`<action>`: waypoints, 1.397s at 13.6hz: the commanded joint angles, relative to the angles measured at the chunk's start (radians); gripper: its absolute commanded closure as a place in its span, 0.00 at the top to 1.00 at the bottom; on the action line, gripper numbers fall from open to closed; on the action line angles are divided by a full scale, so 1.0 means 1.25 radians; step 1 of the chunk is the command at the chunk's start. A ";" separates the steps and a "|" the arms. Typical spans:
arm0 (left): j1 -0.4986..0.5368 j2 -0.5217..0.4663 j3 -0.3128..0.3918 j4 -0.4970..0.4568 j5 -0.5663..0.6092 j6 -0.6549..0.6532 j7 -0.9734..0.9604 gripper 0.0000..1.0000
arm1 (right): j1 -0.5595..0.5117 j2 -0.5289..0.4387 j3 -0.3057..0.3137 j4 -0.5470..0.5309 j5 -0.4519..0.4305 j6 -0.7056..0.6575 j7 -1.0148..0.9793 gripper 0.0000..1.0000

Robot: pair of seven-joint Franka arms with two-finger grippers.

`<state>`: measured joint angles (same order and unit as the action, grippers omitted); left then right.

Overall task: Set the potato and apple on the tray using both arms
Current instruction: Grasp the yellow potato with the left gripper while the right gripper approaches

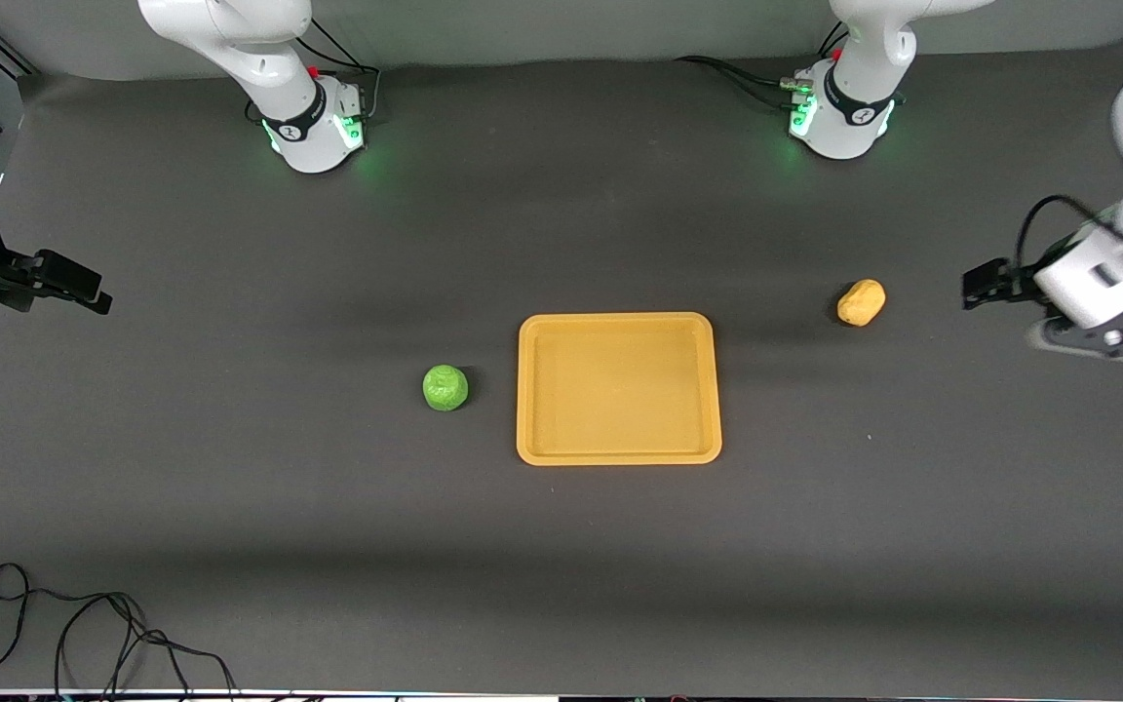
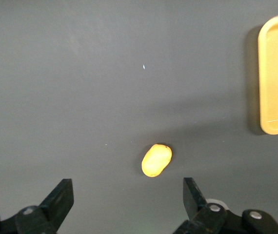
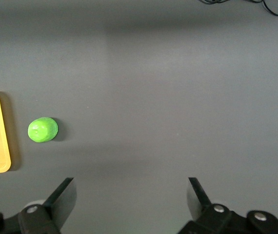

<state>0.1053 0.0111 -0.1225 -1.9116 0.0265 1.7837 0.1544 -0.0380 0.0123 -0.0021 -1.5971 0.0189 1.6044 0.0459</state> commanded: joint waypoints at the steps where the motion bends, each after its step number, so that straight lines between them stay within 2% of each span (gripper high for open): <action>1: -0.005 -0.092 0.002 -0.264 0.003 0.159 -0.016 0.99 | 0.005 -0.001 0.000 0.001 -0.013 -0.007 -0.007 1.00; 2: -0.006 -0.101 0.002 -0.349 0.002 0.251 -0.016 0.99 | 0.005 -0.004 0.002 -0.010 -0.013 -0.006 -0.005 1.00; 3: -0.007 -0.100 0.001 -0.398 0.003 0.292 -0.016 0.99 | 0.005 -0.009 0.000 -0.023 -0.013 0.002 -0.005 1.00; 6: -0.012 -0.044 0.000 -0.432 0.002 0.303 0.008 0.98 | 0.024 -0.014 0.007 -0.031 -0.010 0.004 0.006 1.00; 8: -0.019 0.025 0.000 -0.455 0.002 0.353 0.042 0.98 | 0.084 -0.012 0.007 -0.033 -0.007 0.006 0.081 1.00; 10: -0.050 0.077 0.001 -0.461 0.002 0.434 0.040 0.98 | 0.192 -0.012 0.007 -0.043 -0.004 0.014 0.207 1.00; 15: -0.055 0.163 0.002 -0.460 0.014 0.495 0.042 0.97 | 0.426 -0.003 0.007 -0.077 -0.004 0.081 0.471 1.00; 16: -0.054 0.180 0.002 -0.460 0.014 0.524 0.042 0.88 | 0.444 -0.006 0.005 -0.095 -0.004 0.098 0.473 1.00; 17: -0.054 0.184 0.001 -0.460 0.014 0.535 0.042 0.69 | 0.445 -0.010 0.005 -0.121 -0.004 0.119 0.473 1.00; 18: -0.052 0.172 0.001 -0.459 0.014 0.523 0.040 0.46 | 0.445 -0.014 0.005 -0.157 -0.005 0.148 0.473 1.00; 19: -0.054 0.147 0.001 -0.454 0.013 0.504 0.021 0.28 | 0.445 -0.014 0.005 -0.198 -0.008 0.190 0.473 1.00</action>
<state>0.0451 0.2377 -0.1262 -2.4846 0.0308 2.4357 0.1976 0.5214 0.0154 0.0176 -1.7488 0.0198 1.7603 0.6299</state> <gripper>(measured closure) 0.300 0.000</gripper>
